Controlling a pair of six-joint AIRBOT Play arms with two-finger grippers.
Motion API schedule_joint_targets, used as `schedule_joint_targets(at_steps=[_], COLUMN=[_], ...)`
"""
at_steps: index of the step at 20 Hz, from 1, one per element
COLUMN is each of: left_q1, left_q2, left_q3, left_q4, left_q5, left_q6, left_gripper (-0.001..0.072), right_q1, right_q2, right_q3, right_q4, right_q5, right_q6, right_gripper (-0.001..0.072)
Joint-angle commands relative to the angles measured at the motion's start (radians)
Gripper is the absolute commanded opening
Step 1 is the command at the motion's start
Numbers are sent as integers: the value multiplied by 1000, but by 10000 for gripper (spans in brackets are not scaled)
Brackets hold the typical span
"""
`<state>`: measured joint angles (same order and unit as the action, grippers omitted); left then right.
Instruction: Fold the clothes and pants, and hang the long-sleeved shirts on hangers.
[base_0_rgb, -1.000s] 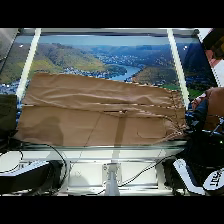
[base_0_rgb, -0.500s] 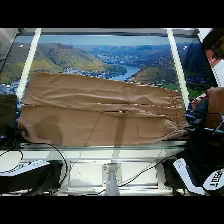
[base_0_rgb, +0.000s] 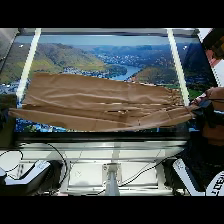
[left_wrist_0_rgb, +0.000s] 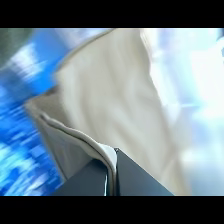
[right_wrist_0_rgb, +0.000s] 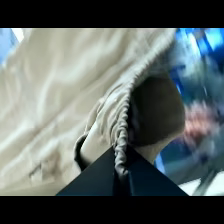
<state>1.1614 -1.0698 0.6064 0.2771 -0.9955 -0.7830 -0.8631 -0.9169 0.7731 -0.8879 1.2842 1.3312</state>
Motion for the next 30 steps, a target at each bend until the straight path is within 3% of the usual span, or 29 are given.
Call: schedule_joint_targets(at_steps=[1, 8, 11, 14, 19, 23, 30], left_q1=[-81, -371, -466, -526, -599, -668, -699], left_q2=[18, 18, 12, -10, -138, -291, -461], left_q3=[2, 50, 118, 175, 228, 325, 463], left_q4=[-190, -204, -204, -204, -204, -204, -204], left_q5=[94, 515, 691, 802, 840, 846, 894], left_q6=[44, 43, 40, 37, -30, -35, -85], left_gripper=[16, 15, 15, 14, 15, 15, 15], right_q1=[82, 224, 316, 383, 451, 494, 495], right_q2=[-1, -77, -138, -220, -385, -486, -649], right_q3=[29, 29, 30, 64, 160, 210, 341], right_q4=[-11, -6, -5, -2, -1, 2, 1], right_q5=[-172, -437, -615, -726, -801, -932, -970], right_q6=[75, 183, 266, 322, 379, 481, 547], right_gripper=[28, 28, 28, 28, 28, 28, 27])
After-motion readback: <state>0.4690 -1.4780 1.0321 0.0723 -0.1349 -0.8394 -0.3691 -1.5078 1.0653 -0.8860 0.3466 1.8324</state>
